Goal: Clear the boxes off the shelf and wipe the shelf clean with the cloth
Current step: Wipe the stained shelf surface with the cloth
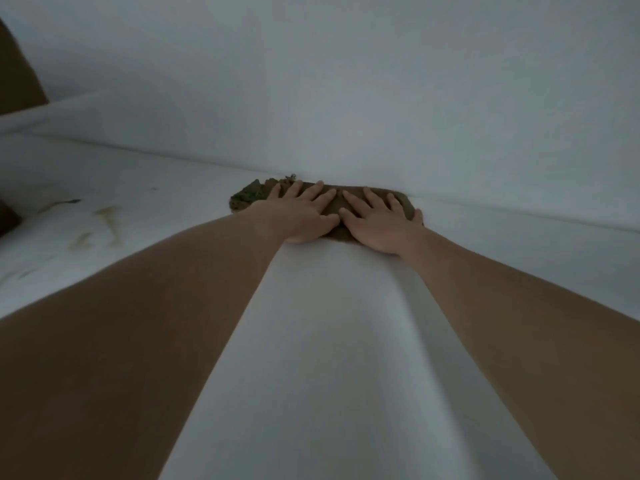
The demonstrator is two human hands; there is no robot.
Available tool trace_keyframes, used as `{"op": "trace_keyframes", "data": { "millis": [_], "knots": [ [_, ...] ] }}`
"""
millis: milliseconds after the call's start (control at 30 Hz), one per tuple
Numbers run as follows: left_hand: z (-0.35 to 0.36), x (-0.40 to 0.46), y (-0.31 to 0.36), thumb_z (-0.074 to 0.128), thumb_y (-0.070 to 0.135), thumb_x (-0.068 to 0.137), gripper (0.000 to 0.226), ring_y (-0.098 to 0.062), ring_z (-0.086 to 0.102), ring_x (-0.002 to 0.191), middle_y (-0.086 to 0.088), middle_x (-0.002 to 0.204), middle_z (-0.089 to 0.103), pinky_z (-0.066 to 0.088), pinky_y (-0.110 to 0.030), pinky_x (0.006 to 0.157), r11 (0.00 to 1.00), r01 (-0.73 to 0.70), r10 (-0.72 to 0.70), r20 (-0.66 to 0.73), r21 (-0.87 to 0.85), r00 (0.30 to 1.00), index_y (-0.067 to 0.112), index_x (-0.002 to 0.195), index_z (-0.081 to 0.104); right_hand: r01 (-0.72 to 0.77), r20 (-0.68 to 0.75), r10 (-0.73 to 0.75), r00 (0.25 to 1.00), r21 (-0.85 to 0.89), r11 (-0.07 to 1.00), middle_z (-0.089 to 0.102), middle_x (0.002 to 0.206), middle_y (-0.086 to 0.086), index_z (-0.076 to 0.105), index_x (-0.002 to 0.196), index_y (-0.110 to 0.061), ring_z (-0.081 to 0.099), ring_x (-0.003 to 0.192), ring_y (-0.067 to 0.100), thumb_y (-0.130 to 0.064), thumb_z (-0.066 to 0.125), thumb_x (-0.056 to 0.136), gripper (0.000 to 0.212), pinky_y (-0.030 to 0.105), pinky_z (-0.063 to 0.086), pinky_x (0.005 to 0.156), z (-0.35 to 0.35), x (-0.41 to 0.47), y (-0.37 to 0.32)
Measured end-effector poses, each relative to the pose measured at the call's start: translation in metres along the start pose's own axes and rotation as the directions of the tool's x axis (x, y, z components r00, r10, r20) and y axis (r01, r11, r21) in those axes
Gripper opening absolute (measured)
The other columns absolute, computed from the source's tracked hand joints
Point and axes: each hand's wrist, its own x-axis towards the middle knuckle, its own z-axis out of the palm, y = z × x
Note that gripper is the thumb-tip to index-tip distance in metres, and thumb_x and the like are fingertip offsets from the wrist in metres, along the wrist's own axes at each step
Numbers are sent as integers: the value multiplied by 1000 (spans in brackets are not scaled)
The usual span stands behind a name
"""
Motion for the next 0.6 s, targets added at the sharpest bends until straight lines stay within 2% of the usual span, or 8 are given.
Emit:
{"op": "trace_keyframes", "data": {
  "millis": [200, 600],
  "knots": [
    [8, -43, -2, 14, 54, 97, 63, -24, -10, 147, 5, 160, -12, -6, -43, 118, 1000, -7, 7, 1, 19, 1000, 31, 151, -7, 7, -7, -7, 1000, 12, 1000, -6, 162, -14, 2, 148, -54, -9, 149, 23, -63, 14, 96, 54, 62, -8, 114, 11, -37, -12],
    [20, -152, 9, 8, 50, 99, 61, -29, -9, 147, 0, 160, -13, -5, -44, 119, 997, -58, 58, 2, 55, 998, 24, 152, -8, -2, -27, 2, 1000, -14, 1000, -5, 162, -13, 2, 148, -54, -8, 149, 23, -62, 12, 96, 54, 61, -5, 114, 31, -134, -37]
  ]
}}
